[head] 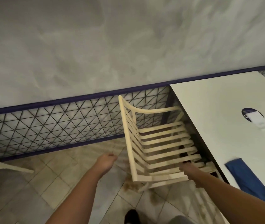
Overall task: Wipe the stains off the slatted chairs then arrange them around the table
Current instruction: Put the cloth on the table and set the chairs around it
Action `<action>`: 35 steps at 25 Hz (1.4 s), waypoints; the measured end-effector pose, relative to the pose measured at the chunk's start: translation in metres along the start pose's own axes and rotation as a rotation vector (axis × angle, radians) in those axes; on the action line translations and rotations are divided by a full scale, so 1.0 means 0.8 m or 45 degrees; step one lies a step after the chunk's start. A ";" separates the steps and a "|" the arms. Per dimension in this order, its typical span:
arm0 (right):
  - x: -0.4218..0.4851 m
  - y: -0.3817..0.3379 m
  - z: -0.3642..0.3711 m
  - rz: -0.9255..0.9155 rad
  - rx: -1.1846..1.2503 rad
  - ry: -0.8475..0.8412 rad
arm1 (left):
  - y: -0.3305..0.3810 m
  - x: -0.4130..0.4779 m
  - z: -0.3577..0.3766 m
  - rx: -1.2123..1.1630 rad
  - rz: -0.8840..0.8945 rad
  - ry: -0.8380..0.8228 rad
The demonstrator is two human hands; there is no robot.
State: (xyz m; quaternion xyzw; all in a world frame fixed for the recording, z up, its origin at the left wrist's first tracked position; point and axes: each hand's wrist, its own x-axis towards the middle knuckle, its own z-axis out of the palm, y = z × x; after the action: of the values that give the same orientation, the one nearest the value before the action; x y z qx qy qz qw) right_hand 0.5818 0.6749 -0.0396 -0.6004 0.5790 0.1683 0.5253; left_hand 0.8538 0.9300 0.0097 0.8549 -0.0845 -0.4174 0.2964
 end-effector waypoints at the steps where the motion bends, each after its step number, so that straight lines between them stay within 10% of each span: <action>1: -0.001 0.001 -0.003 0.072 0.081 -0.001 | 0.001 0.006 -0.002 -0.009 0.010 -0.016; 13: 0.073 0.075 -0.019 0.412 0.708 -0.015 | 0.022 0.020 0.079 -0.058 -0.243 -0.280; 25: 0.196 0.121 -0.048 0.588 1.278 -0.053 | 0.016 0.040 0.185 -0.237 -0.114 0.554; 35: 0.203 0.094 -0.050 0.539 1.265 -0.377 | 0.025 0.064 0.158 -0.271 -0.043 0.682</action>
State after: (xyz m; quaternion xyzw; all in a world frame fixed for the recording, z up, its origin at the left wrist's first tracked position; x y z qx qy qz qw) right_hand 0.5441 0.5744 -0.1885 -0.1214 0.6166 0.0594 0.7755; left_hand 0.7918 0.8384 -0.0729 0.9000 0.0552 -0.1882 0.3893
